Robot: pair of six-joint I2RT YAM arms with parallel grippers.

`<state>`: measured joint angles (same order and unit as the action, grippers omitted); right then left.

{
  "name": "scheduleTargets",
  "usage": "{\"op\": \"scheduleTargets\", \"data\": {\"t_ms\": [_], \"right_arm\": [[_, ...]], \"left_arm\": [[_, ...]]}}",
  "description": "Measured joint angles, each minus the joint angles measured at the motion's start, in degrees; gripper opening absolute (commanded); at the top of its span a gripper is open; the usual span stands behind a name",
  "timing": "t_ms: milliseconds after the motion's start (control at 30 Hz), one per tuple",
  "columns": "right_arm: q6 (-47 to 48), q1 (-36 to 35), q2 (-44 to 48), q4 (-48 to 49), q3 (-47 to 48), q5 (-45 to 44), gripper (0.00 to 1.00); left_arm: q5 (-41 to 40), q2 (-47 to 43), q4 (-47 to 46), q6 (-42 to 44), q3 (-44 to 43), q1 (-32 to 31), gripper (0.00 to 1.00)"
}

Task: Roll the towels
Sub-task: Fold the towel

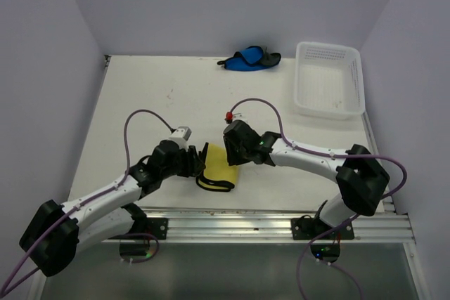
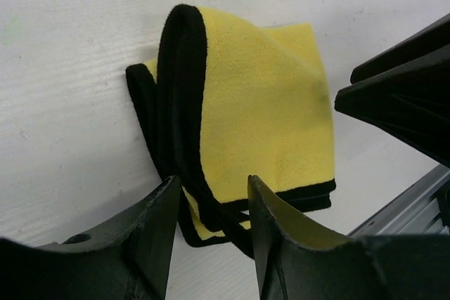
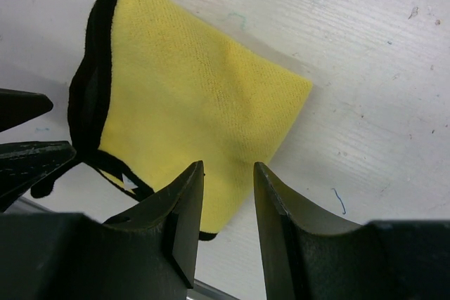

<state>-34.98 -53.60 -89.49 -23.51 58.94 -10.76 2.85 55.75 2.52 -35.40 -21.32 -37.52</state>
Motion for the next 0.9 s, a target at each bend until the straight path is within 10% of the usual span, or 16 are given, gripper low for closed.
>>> {"op": "scheduleTargets", "data": {"t_ms": [200,600,900], "right_arm": [[0.0,0.0,0.0,0.6,-0.5,0.0,0.38],[-0.2,0.0,0.0,0.9,-1.4,0.0,0.38],[-0.4,0.0,0.0,0.9,-1.4,0.0,0.38]], "left_arm": [[0.8,2.5,-0.7,0.0,0.6,-0.1,0.43],[1.7,2.6,-1.7,-1.1,2.2,-0.5,0.00],[2.5,-1.6,-1.5,-1.5,2.2,-0.5,0.00]]}}
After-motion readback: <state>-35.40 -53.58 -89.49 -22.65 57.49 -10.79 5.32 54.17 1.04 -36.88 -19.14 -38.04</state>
